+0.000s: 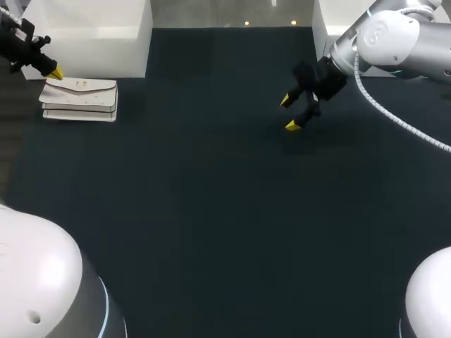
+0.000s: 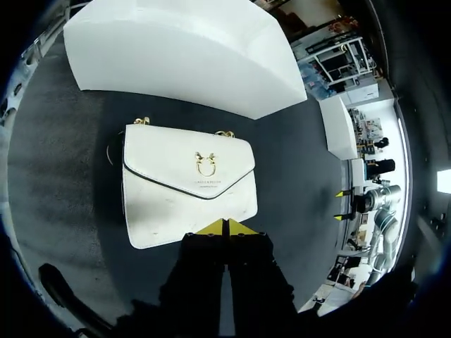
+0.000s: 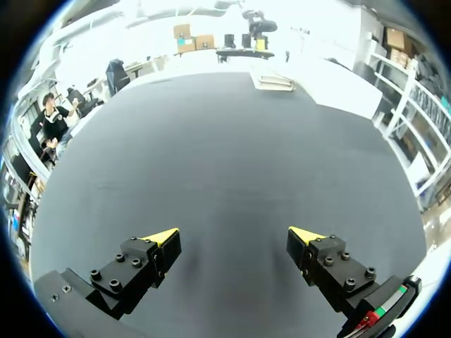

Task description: Pick up the bag, open it, inspect its contents, close it, and place it on the opposite side

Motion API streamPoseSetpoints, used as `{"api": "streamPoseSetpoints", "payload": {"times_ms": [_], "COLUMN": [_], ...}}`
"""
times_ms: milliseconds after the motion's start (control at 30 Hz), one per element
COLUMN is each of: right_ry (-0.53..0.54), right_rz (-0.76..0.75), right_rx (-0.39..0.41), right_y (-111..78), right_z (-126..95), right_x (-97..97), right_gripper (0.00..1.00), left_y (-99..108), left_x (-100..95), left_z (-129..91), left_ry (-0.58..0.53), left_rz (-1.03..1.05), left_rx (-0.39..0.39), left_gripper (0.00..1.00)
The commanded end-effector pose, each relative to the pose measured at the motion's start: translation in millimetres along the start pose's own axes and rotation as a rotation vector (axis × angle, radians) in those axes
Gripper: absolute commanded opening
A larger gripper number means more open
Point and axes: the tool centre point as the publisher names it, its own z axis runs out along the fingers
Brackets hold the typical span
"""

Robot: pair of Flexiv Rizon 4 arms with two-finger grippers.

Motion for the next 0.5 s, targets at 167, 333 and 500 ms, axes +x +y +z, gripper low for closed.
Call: {"api": "streamPoseSetpoints", "payload": {"times_ms": [167, 333, 500], "right_ry": [0.003, 0.003, 0.003], "right_rz": [0.0, 0.0, 0.0], "right_rx": [-0.001, -0.001, -0.001], "right_y": [-0.2, -0.2, -0.2], "right_z": [0, 0, 0], "right_x": [-1.6, -1.6, -1.6], "right_gripper": [1.0, 1.0, 1.0], "left_y": [2, 6, 11], "left_x": [19.6, 27.8, 21.6], "left_z": [-5, -9, -24], "left_ry": [-0.099, -0.094, -0.043], "left_rz": [0.016, 0.027, 0.018], "left_rx": [-0.125, -0.104, -0.06], "left_gripper": [0.02, 0.67, 1.0]}}
